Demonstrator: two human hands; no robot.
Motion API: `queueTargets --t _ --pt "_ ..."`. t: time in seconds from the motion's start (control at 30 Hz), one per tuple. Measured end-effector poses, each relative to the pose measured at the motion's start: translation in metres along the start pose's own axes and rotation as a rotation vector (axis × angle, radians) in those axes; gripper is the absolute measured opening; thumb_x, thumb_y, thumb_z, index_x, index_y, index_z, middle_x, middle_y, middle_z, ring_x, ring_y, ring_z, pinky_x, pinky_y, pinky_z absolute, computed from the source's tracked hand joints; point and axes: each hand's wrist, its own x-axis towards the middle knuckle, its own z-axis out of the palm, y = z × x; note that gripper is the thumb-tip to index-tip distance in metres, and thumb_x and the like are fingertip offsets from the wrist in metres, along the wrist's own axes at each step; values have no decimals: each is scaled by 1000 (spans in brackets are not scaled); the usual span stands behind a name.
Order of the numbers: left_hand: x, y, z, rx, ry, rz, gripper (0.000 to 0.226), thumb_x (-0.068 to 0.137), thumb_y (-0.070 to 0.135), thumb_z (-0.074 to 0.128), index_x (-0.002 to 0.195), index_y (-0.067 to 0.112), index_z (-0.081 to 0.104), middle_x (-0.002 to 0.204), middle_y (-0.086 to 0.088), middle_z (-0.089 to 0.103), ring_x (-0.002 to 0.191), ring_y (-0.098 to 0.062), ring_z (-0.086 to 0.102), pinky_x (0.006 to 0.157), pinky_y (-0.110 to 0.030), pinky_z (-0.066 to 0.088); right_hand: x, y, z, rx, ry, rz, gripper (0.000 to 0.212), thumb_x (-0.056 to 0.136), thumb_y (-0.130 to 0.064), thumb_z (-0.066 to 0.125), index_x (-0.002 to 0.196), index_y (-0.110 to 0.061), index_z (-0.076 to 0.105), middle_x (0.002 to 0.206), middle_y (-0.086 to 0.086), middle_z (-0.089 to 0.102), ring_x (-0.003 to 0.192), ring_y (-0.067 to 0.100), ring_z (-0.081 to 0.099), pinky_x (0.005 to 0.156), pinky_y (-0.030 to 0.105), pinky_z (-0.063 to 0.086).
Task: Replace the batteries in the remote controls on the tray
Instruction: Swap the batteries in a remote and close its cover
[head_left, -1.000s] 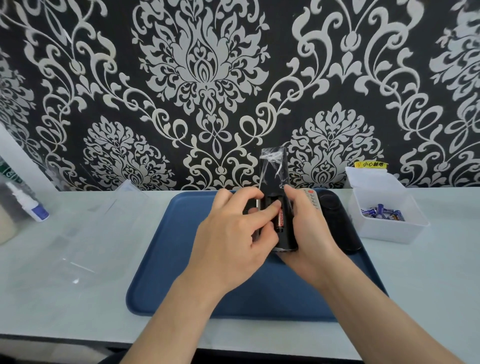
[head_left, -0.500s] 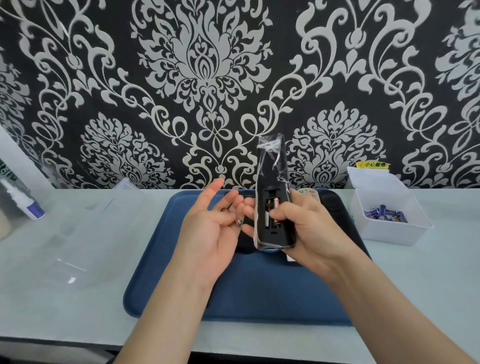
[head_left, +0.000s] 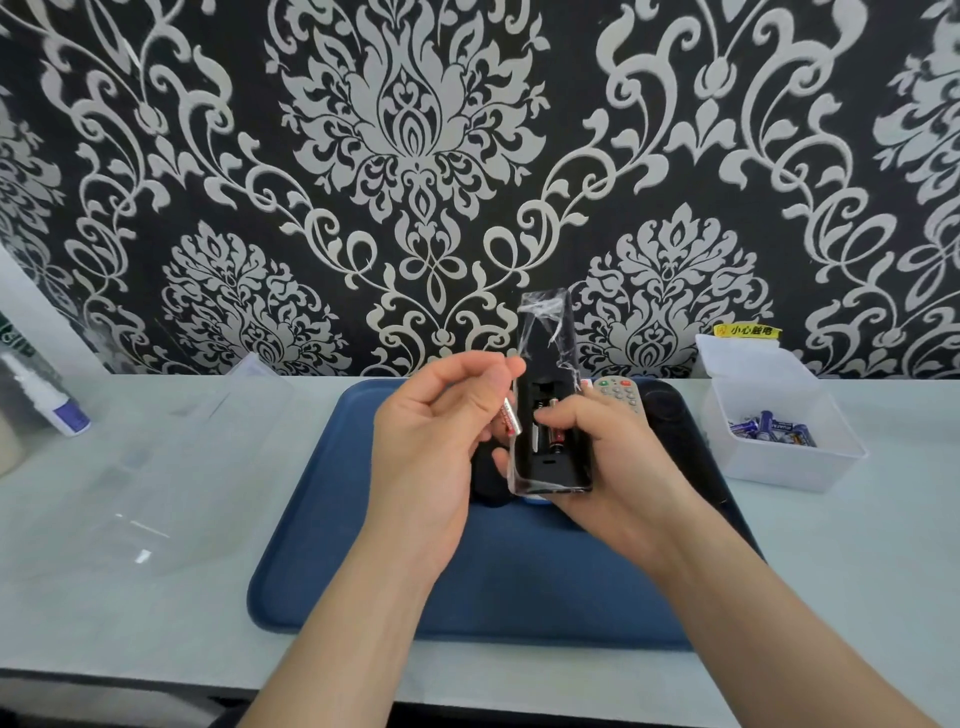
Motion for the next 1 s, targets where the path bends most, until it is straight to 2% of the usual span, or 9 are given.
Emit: queueTargets --t 0.13,0.27,0.4,0.47,0.57,0.67,0.77,0.87,1.0 --pt "1 -1 -2 -12 21 20 9 67 18 71 74 16 77 82 -9 75 69 -18 64 63 -26 55 -1 0 2 -22 -30 -27 32 85 4 60 116 0 62 92 13 68 78 20 67 66 31 57" --pt "4 -3 -7 22 40 44 15 68 22 72 79 15 79 86 -8 75 82 -18 69 76 -27 54 -2 -1 1 -39 -46 -61 40 73 -2 70 111 -1 63 92 11 69 79 20 67 67 29 57" --pt "4 -3 -9 204 -12 69 17 78 14 72 94 16 76 89 -4 75 78 -15 69 80 -27 56 -2 0 1 -79 -33 -72 44 71 -1 70 114 -2 63 95 13 71 81 20 69 67 29 57" --pt "5 -2 -14 357 -125 74 35 79 3 72 111 17 71 89 -2 71 76 -7 66 83 -22 55 -1 0 0 -76 -18 -81 41 72 -1 69 112 -2 65 100 16 72 86 22 70 67 29 57" --pt "8 -3 -22 511 -268 112 59 74 -5 75 120 31 62 102 3 61 88 -2 59 88 -21 52 0 -3 -2 -107 6 -90 33 70 -5 69 103 -3 69 89 13 72 74 19 69 63 28 54" --pt "10 -7 -27 670 -243 238 57 75 5 78 119 37 59 106 16 61 90 -5 59 89 -22 52 0 -1 -4 -124 5 -94 33 72 -3 68 105 -2 69 93 14 73 79 21 71 65 29 56" --pt "8 -10 -27 863 -218 379 54 74 26 75 126 29 60 103 22 63 86 -6 61 85 -20 54 -1 2 -3 -128 12 -64 28 79 -5 67 106 -4 70 96 15 73 82 23 70 69 32 55" --pt "7 -9 -29 907 -192 476 55 72 40 70 123 20 65 98 21 65 80 -5 62 81 -21 54 0 1 -2 -108 84 6 30 94 -27 59 113 -7 70 102 13 74 82 22 70 67 33 54" --pt "2 -7 -22 1095 -316 591 42 80 40 61 115 18 68 102 12 63 83 -10 60 79 -21 48 0 -2 -1 -79 184 20 43 98 -45 48 108 -10 71 95 9 75 81 22 71 69 36 57"
